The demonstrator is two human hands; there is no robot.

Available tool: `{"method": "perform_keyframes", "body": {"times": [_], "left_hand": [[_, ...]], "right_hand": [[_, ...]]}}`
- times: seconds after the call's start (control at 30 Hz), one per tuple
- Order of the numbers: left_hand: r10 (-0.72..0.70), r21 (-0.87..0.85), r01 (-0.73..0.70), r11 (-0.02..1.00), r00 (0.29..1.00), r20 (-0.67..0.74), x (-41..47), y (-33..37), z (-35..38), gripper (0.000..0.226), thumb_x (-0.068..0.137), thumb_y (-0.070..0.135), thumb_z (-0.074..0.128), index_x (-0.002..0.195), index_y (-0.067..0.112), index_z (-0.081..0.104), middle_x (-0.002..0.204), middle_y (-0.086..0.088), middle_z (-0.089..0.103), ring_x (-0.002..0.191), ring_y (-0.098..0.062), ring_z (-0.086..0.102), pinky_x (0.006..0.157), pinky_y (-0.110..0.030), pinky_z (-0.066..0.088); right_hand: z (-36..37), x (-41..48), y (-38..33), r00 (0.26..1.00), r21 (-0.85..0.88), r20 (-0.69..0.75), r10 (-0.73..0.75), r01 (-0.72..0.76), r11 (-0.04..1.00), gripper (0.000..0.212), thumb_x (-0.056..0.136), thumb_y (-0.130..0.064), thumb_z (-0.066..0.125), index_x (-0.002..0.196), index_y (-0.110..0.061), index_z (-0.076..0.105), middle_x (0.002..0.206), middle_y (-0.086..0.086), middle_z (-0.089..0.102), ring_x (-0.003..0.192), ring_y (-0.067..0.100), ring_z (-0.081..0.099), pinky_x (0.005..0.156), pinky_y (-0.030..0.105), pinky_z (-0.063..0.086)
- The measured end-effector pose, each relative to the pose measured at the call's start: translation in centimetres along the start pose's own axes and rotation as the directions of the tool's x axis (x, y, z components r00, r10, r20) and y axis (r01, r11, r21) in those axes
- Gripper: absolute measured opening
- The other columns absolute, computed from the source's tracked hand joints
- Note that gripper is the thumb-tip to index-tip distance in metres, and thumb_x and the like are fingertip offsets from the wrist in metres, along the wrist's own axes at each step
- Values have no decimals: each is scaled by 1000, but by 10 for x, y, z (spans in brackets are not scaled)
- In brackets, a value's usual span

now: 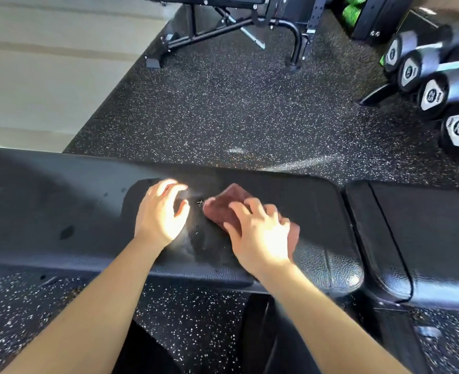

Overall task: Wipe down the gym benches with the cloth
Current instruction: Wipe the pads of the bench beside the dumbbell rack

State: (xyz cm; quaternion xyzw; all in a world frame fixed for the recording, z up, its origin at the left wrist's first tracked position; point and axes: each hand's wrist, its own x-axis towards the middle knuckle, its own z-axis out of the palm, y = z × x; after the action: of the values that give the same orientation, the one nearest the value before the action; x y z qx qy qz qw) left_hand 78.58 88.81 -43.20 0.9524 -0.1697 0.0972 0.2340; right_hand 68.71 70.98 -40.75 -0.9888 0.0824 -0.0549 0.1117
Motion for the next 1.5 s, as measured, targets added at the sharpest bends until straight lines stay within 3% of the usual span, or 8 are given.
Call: {"method": "perform_keyframes", "body": {"times": [0.23, 0.4, 0.67, 0.97, 1.23, 1.37, 1.5], "left_hand": [[-20, -29, 19, 999, 999, -32, -25, 8, -6, 29, 82, 8, 61, 111, 4, 64, 120, -17, 60, 113, -36, 53, 98, -42, 39], [-47, -47, 47, 998, 999, -4, -31, 13, -12, 37, 81, 22, 49, 112, 6, 64, 123, -16, 59, 115, -35, 51, 100, -41, 37], [-47, -37, 47, 998, 999, -6, -30, 12, -12, 36, 81, 24, 51, 110, 8, 64, 121, -12, 60, 115, -32, 52, 101, -40, 37], [-53, 36, 53, 998, 999, -12, -24, 18, -12, 34, 78, 25, 53, 106, 9, 62, 113, -9, 62, 106, -31, 55, 95, -39, 39], [64, 29, -63, 998, 997, -41, -26, 11, -6, 35, 80, 19, 50, 108, 5, 63, 116, -15, 62, 108, -34, 56, 94, -42, 42], [90, 13, -90, 996, 995, -49, -27, 6, -5, 35, 80, 18, 49, 108, 3, 63, 117, -16, 62, 110, -35, 56, 95, -42, 40], [106, -6, -106, 994, 994, -31, -25, 1, -4, 35, 83, 21, 51, 111, 4, 62, 121, -17, 60, 112, -37, 53, 92, -44, 41]], "right_hand": [[1, 6, -3, 999, 28, 22, 43, -44, 999, 36, 91, -48, 43, 125, -35, 45, 131, -3, 45, 113, 31, 40, 86, 47, 32], [0, 34, -5, 999, 32, 48, 19, -21, 999, 35, 93, -44, 44, 125, -31, 46, 129, 0, 45, 109, 32, 39, 84, 47, 33], [-5, -39, 34, 996, 39, -16, -82, 83, 996, 36, 89, -50, 47, 124, -40, 48, 128, -7, 49, 112, 28, 44, 85, 48, 38], [-4, -17, 29, 999, 43, 4, 46, -46, 998, 39, 91, -50, 42, 128, -39, 44, 133, -5, 46, 117, 30, 41, 88, 47, 34], [-3, -55, 44, 991, -13, -131, 31, -33, 999, 37, 88, -49, 51, 123, -38, 52, 128, -6, 53, 112, 28, 48, 87, 53, 41], [4, -60, 26, 972, 4, -155, 174, -176, 984, 37, 89, -49, 48, 125, -38, 50, 129, -6, 50, 113, 30, 44, 88, 51, 37], [22, -66, -30, 907, -17, -326, 267, -288, 957, 38, 83, -46, 62, 118, -33, 58, 119, -1, 59, 103, 33, 54, 77, 46, 43]]}}
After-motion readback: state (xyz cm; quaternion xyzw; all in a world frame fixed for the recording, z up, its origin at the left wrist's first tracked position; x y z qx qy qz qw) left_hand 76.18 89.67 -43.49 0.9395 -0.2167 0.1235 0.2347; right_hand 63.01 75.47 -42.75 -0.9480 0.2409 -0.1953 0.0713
